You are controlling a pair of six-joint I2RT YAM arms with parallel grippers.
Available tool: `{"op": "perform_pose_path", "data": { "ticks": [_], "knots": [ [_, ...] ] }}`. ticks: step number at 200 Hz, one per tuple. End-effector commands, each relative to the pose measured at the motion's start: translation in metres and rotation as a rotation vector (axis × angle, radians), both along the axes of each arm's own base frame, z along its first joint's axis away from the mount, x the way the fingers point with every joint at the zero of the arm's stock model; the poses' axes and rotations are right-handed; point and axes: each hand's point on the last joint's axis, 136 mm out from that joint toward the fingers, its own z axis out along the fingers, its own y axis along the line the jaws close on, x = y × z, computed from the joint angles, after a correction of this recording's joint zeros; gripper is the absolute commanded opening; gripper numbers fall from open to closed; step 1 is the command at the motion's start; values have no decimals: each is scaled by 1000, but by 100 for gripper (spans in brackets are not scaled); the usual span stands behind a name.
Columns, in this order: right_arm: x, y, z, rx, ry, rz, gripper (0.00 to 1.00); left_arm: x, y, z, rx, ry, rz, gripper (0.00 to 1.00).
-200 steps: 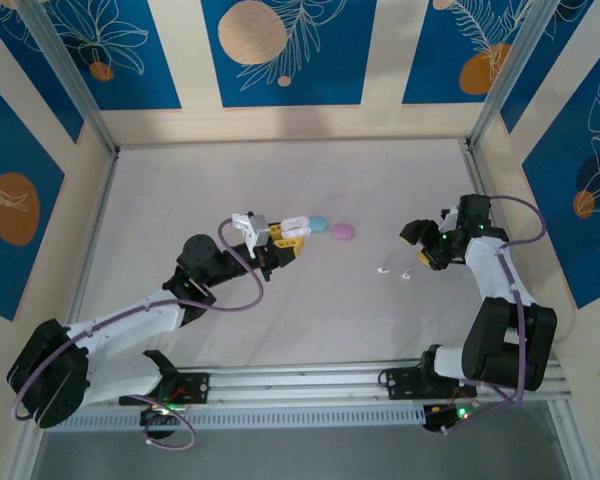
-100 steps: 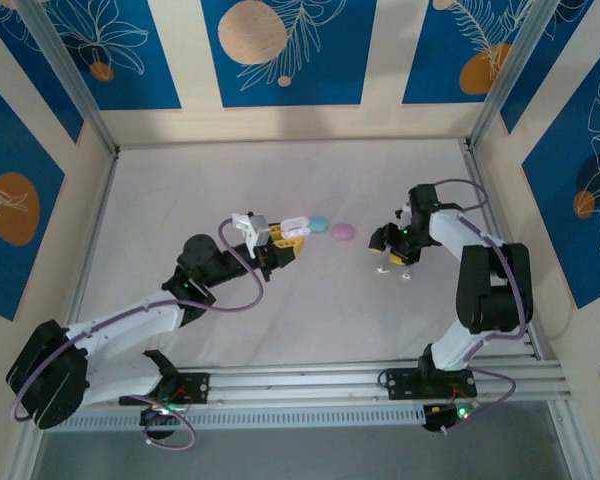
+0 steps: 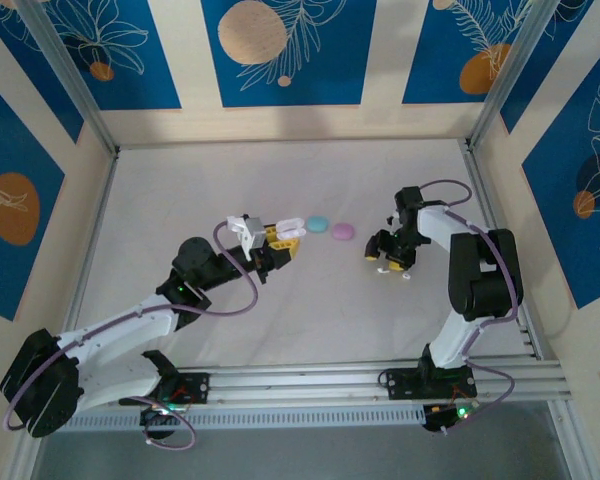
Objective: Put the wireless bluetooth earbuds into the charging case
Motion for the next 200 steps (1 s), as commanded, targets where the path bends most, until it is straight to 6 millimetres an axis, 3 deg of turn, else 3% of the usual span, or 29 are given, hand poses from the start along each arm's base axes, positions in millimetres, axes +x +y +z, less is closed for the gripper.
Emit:
{"op": "perform_pose_path", "data": {
  "ticks": [1, 50, 127, 159, 180, 200],
  "knots": [
    [-21, -2, -6, -33, 68, 14, 64, -2, -2, 3, -4, -19, -6, 6],
    [-36, 7, -2, -39, 97, 47, 64, -2, -3, 3, -3, -16, -6, 7],
    [-35, 31, 14, 25, 67, 124, 64, -1, -3, 2, -1, -10, -4, 7],
    [-35, 21, 22, -41, 52, 121, 64, -1, -3, 2, -2, -9, -3, 7],
    [-29, 3, 23, -149, 24, 102, 62, -1, -3, 1, 1, -6, -2, 8],
    [-20, -2, 20, -187, 9, 133, 61, 0, -3, 1, 0, -6, -2, 8]
  ]
}}
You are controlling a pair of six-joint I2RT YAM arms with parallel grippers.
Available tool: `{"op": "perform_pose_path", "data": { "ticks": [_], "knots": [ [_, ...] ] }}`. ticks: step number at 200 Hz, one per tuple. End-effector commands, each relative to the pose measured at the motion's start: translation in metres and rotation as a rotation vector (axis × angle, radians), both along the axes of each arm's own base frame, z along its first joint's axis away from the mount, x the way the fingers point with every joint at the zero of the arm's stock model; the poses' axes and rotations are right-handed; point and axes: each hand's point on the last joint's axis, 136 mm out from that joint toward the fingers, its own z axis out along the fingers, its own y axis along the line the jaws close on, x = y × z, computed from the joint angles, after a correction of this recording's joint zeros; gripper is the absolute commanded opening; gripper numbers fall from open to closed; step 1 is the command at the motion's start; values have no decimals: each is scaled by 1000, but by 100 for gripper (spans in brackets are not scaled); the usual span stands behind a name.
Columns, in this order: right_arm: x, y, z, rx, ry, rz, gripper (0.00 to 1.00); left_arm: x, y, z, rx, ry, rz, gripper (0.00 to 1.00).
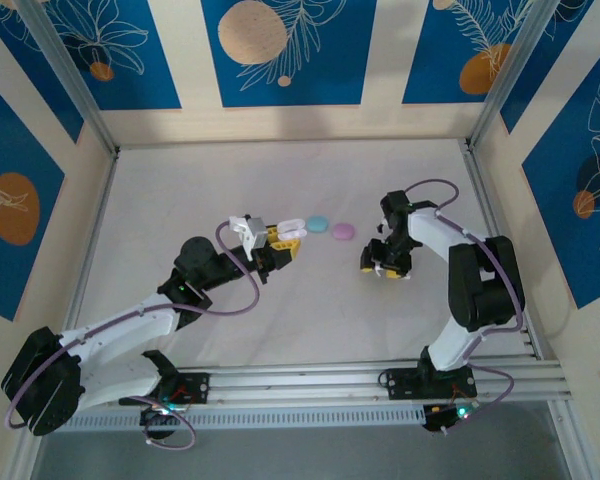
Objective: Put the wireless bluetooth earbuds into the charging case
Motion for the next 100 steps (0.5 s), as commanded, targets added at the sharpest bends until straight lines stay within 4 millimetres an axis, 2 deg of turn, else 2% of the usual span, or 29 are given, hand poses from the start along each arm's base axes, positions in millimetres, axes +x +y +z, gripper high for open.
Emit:
{"op": "perform_pose_path", "data": {
  "ticks": [1, 15, 29, 100],
  "knots": [
    [11, -12, 6, -81, -38, 35, 61, -2, -2, 7, -15, -19, -2, 8],
    [15, -12, 2, -89, -22, 43, 60, -2, -2, 8, -15, -17, -6, 8],
    [19, -10, -2, -92, -15, 68, 54, -3, -2, 8, -14, -17, -6, 8],
    [27, -2, -15, -103, 14, 147, 50, -1, -3, 8, -13, -12, -4, 8]
  ]
}}
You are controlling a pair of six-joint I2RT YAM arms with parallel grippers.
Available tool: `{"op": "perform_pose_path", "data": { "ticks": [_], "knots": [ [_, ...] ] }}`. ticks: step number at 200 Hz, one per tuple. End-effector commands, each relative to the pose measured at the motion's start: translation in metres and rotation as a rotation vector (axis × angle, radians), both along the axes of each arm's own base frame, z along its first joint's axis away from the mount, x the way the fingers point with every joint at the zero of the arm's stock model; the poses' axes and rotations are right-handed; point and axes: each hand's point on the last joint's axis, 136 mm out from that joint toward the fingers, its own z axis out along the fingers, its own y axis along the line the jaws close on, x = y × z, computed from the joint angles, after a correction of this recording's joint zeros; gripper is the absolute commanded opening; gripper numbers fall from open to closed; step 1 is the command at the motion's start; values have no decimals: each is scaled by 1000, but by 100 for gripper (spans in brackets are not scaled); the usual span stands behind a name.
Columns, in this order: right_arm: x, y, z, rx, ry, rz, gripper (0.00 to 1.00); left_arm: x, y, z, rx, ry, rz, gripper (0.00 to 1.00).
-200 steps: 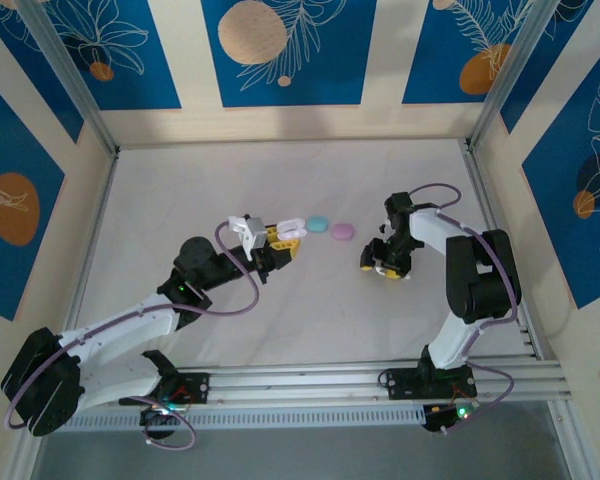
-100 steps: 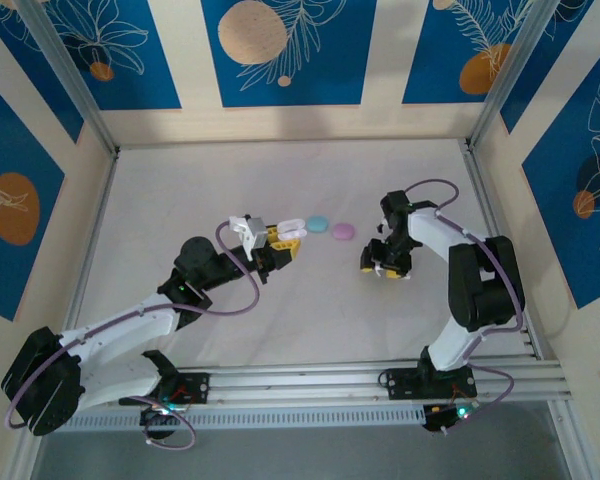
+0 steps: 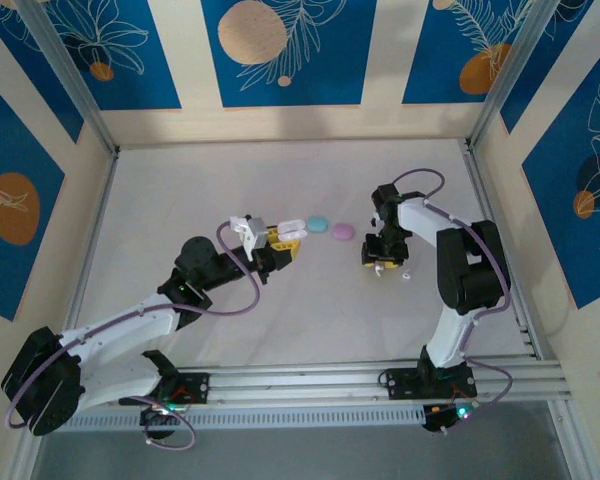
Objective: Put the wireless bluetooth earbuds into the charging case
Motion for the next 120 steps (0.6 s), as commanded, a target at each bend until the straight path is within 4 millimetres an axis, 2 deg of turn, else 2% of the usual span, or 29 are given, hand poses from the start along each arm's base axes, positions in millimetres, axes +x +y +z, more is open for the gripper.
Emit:
{"op": "perform_pose_path", "data": {
  "ticks": [1, 67, 120],
  "knots": [
    [1, 1, 0, -2, 17, 30, 50, -1, -2, 11, -20, -20, -3, 8],
    [-5, -1, -7, -9, 49, 15, 44, 0, -3, 10, -19, -16, -5, 8],
    [-6, -3, -11, -4, 59, 0, 36, -1, -3, 10, -17, -19, -2, 8]
  ]
}}
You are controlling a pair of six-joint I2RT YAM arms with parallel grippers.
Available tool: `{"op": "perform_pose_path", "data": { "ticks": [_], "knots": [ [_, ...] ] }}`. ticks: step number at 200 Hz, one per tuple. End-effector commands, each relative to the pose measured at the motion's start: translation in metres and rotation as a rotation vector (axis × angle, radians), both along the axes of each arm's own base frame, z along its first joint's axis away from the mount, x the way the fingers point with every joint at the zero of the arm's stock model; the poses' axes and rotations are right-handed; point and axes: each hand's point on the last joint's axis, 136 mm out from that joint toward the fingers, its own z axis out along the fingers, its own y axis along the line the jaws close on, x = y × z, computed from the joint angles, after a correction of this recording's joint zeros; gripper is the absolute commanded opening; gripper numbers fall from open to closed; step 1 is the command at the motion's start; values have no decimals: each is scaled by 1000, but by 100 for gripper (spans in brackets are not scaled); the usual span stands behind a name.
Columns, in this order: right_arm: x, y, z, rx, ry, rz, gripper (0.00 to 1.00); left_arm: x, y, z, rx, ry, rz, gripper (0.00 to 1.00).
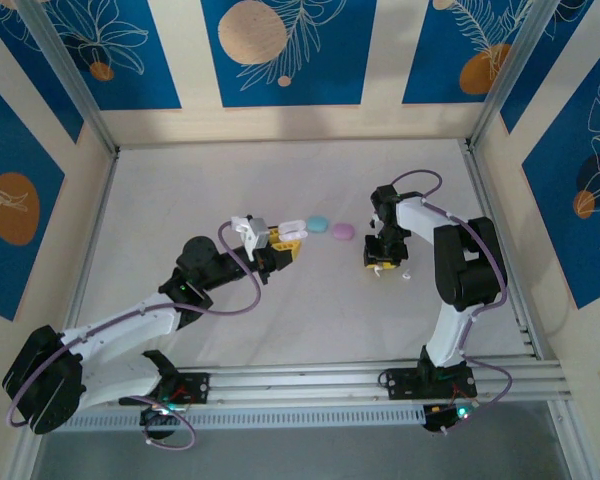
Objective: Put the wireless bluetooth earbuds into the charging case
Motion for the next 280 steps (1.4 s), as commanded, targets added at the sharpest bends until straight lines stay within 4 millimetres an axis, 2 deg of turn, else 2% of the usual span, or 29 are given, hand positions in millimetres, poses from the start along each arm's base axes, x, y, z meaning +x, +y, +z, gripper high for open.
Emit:
{"op": "perform_pose_path", "data": {
  "ticks": [1, 69, 118, 142, 155, 163, 187, 219, 255, 280],
  "knots": [
    [-5, -2, -4, 0, 38, -10, 36, -2, -1, 14, -24, -26, -2, 8],
    [-9, -3, -9, -8, 48, 1, 37, -1, -1, 13, -22, -23, 1, 8],
    [-7, -4, -12, -13, 37, -8, 30, -2, 0, 13, -19, -22, 2, 8],
    [-4, -3, -5, -2, 11, -19, 29, -2, 0, 12, -17, -19, 3, 8],
    [-2, 0, 7, 22, -23, -24, 28, -2, 0, 12, -15, -20, 5, 8],
    [0, 4, 16, 45, -51, -30, 28, -1, 0, 12, -14, -19, 9, 8],
    [9, 18, 60, 148, -179, -44, 28, 3, -1, 11, -19, -19, 23, 8],
    [15, 47, 144, 358, -425, -47, 28, 10, -2, 11, -41, -8, 46, 8],
    [3, 83, 234, 590, -698, -2, 29, 16, -8, 13, -88, -10, 67, 9],
    [-13, 106, 278, 682, -851, 45, 29, 18, -17, 12, -109, -38, 95, 8]
  ]
}}
